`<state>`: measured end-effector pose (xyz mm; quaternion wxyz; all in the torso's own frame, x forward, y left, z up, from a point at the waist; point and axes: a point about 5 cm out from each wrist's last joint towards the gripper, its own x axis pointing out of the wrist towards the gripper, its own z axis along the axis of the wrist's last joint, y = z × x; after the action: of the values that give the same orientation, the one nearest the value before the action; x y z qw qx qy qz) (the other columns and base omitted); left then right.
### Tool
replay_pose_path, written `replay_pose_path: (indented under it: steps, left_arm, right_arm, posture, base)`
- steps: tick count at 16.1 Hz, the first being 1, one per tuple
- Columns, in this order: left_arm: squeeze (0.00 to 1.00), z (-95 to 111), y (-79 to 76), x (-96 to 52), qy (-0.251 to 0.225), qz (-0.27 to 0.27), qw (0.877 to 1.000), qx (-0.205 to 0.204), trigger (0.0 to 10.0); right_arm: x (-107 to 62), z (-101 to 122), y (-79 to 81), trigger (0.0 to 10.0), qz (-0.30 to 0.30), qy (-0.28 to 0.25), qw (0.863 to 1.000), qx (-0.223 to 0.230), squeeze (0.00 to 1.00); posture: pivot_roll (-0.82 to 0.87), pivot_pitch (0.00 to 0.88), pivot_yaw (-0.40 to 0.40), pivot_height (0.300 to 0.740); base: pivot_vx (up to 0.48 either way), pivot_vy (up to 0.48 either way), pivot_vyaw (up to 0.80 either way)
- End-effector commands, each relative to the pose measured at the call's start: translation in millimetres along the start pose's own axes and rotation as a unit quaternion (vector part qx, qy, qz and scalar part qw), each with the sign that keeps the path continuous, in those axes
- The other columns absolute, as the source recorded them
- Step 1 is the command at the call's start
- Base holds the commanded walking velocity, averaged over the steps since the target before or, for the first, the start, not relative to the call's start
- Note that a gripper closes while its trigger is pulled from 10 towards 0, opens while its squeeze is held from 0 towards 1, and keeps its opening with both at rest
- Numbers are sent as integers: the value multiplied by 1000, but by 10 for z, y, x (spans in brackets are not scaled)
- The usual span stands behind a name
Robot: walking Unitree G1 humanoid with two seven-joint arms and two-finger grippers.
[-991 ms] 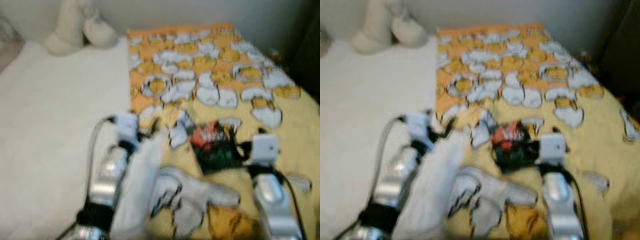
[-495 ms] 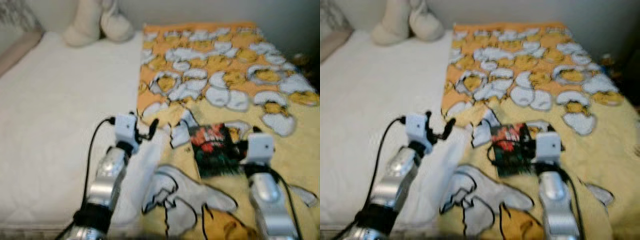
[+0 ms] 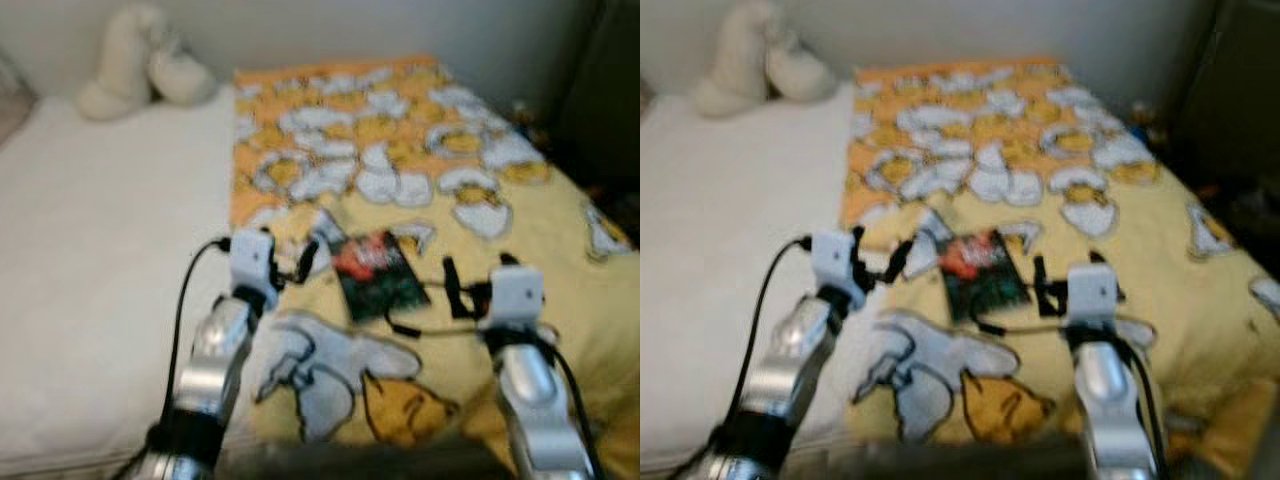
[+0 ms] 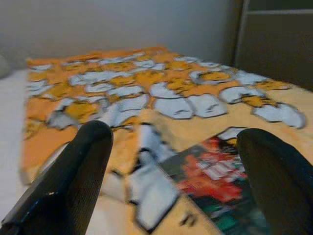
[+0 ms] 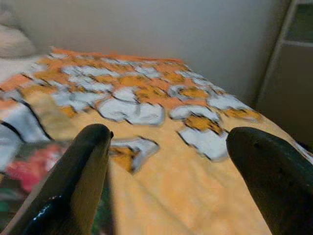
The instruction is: Clean up the room
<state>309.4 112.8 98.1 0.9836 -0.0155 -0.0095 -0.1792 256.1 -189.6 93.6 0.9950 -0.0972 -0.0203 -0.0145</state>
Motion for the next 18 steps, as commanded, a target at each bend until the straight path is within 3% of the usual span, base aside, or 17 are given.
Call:
replay_pose_path:
  steps: [1, 3, 8, 12, 14, 17, 18]
  left_arm:
    - [0, 0, 45, -18, 4, 2, 1000, 4, 10000]
    - [0, -14, 65, -11, 9, 3, 1000, 7, 10000]
    - [0, -26, 312, 154, 40, 56, 998, -3, 10000]
    - [0, -74, 242, 208, 49, 34, 998, 8, 10000]
    - [0, -202, 206, 249, 89, 39, 993, -68, 10000]
    - [0, -296, 159, 283, 125, 30, 986, -108, 10000]
    - [0, -307, 63, 338, 127, 7, 978, -162, 10000]
  right_arm:
    - [10, 34, 20, 10000, 2, -7, 1000, 2, 0]
    - [-4, 23, 23, 10000, 2, -5, 1000, 2, 0]
    - [-64, 2, 46, 10000, 7, 2, 1000, -5, 0]
    - [-85, 9, 30, 10000, 3, -1, 1000, -6, 0]
    - [-109, 12, 50, 10000, 7, -2, 1000, -6, 0]
    - [-134, -2, 30, 10000, 4, 3, 1000, -7, 0]
    - [-145, 4, 16, 10000, 3, 3, 1000, -9, 0]
  posture:
    - [-117, 0, 76, 736]
    - [-115, 0, 74, 736]
    - [-133, 0, 71, 736]
    - [-149, 0, 76, 736]
    - [-158, 0, 82, 736]
    - [-172, 0, 79, 736]
    - [-179, 0, 74, 736]
  base:
    - [0, 0, -694]
    - [0, 0, -694]
    - [0, 0, -704]
    - [0, 480, -175]
    - [0, 0, 0]
    - [0, 0, 0]
    - [0, 0, 0]
